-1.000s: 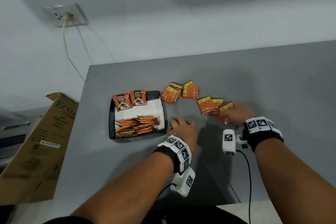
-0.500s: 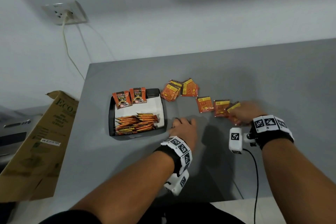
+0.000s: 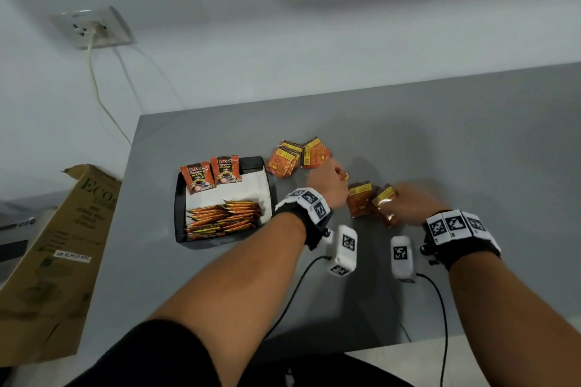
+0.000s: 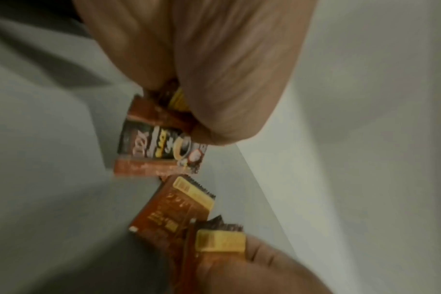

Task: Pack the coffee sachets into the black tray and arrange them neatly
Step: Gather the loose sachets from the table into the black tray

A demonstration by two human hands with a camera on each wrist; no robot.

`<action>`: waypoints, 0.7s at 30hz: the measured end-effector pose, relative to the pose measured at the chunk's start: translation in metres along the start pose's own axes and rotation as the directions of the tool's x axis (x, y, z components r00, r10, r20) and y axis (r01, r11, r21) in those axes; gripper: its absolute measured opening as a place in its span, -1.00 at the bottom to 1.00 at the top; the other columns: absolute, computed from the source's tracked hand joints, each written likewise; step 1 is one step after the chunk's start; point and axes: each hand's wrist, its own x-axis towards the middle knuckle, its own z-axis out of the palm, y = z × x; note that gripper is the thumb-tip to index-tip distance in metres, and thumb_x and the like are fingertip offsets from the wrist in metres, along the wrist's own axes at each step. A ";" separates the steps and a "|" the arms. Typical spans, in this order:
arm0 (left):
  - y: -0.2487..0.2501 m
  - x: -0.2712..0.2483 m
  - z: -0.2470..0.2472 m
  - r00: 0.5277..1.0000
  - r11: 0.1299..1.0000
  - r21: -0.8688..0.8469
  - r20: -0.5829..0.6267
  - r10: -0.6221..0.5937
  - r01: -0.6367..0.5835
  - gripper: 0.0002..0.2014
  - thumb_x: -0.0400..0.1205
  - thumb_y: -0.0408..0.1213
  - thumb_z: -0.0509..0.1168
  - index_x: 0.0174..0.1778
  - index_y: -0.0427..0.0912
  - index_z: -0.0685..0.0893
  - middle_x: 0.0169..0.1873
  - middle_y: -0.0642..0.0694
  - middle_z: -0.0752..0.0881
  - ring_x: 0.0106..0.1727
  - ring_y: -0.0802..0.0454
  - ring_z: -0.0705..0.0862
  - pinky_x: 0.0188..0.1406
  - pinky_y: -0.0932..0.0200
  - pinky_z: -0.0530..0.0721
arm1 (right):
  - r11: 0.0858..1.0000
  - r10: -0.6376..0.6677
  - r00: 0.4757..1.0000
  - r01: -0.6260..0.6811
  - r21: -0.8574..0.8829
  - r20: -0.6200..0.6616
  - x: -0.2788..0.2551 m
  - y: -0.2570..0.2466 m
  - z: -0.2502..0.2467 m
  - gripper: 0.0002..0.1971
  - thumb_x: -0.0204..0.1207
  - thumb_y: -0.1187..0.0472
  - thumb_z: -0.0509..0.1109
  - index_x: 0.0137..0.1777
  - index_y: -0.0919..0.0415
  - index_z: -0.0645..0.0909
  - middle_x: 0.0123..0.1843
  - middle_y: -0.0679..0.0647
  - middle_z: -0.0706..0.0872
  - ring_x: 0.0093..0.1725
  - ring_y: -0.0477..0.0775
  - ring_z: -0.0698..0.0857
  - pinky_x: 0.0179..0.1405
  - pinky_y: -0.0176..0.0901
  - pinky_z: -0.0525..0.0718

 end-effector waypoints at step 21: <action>-0.008 0.025 0.016 0.990 0.941 0.310 0.004 -0.142 0.134 -0.24 0.56 -0.11 0.49 0.61 -0.16 0.29 0.53 -0.37 0.41 0.54 -0.37 0.39 0.46 -0.26 0.54 | 0.985 -0.142 0.989 0.146 -0.096 0.043 -0.005 -0.024 0.027 -0.76 0.55 0.03 0.34 0.00 0.17 0.73 -0.13 0.12 0.81 -0.11 0.19 0.78 -0.02 0.00 0.72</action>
